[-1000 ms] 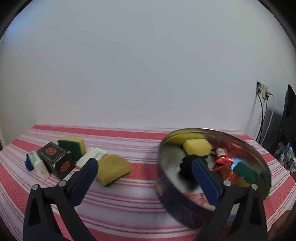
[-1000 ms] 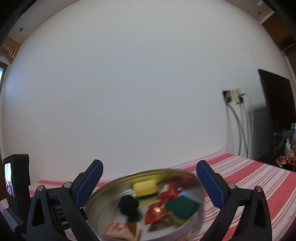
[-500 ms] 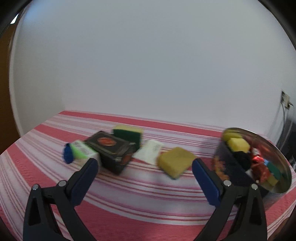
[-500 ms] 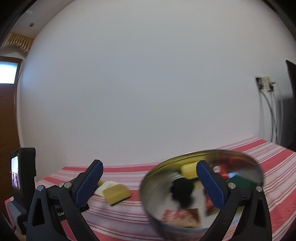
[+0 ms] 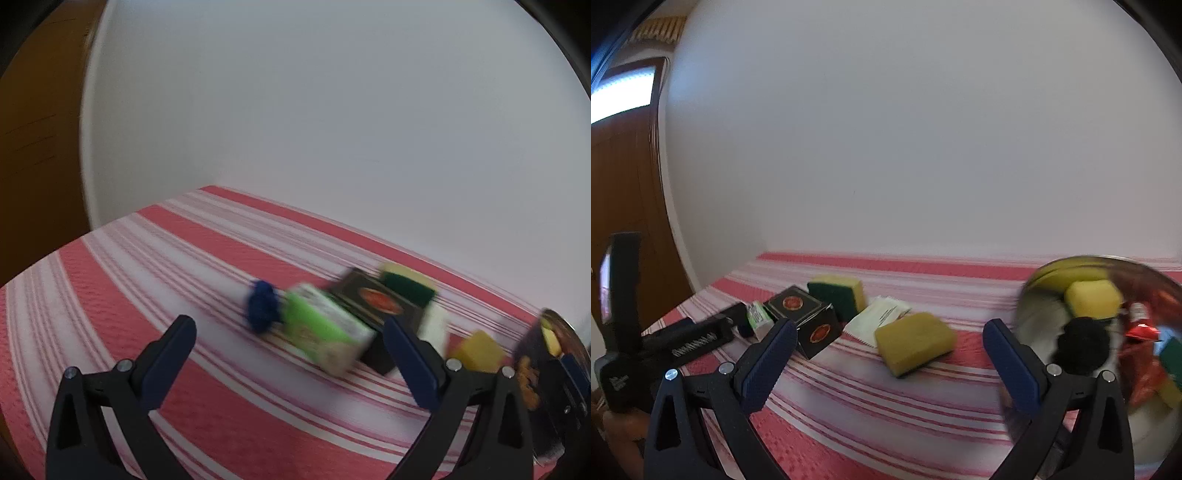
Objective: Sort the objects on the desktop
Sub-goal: 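Grasp the yellow-green sponge with right tool while left tool grasps blue ball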
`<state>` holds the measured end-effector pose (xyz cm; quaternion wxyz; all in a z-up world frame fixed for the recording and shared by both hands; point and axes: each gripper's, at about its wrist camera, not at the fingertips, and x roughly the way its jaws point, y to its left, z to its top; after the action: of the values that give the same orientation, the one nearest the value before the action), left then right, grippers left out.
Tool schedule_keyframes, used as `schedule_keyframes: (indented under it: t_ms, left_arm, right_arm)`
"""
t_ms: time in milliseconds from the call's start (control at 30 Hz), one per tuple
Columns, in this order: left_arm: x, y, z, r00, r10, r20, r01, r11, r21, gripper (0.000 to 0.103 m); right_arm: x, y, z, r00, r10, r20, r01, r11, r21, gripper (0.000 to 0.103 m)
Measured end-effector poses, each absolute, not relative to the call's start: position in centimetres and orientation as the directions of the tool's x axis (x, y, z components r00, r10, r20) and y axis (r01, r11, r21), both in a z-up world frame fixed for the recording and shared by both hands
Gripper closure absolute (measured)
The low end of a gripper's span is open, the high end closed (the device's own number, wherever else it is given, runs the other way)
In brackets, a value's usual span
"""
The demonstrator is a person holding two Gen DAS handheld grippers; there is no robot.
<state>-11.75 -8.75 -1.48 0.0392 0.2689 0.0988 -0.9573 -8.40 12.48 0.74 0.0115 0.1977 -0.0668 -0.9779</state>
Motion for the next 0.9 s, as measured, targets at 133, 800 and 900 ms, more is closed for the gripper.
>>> schedule_keyframes:
  t_ms: [133, 800, 900]
  left_arm:
    - [-12.8, -10.9, -1.5, -0.85, -0.085, -0.52, 0.188, -0.971, -0.147, 0.001]
    - [-15.1, -16.0, -4.2, -0.784, -0.008, -0.62, 0.294, -0.885, -0.361, 0.001]
    - [-15.0, -16.2, -4.2, -0.792, -0.01, -0.611, 0.293, -0.883, -0.366, 0.001]
  right_arm:
    - [-11.8, 12.3, 0.1, -0.887, -0.075, -0.457, 0.01, -0.99, 0.141, 0.001]
    - [-21.3, 11.0, -4.1, -0.663, 0.001, -0.749, 0.08, -0.994, -0.072, 0.007]
    - [-20.9, 10.9, -4.1, -0.653, 0.064, -0.754, 0.058, -0.989, -0.134, 0.029]
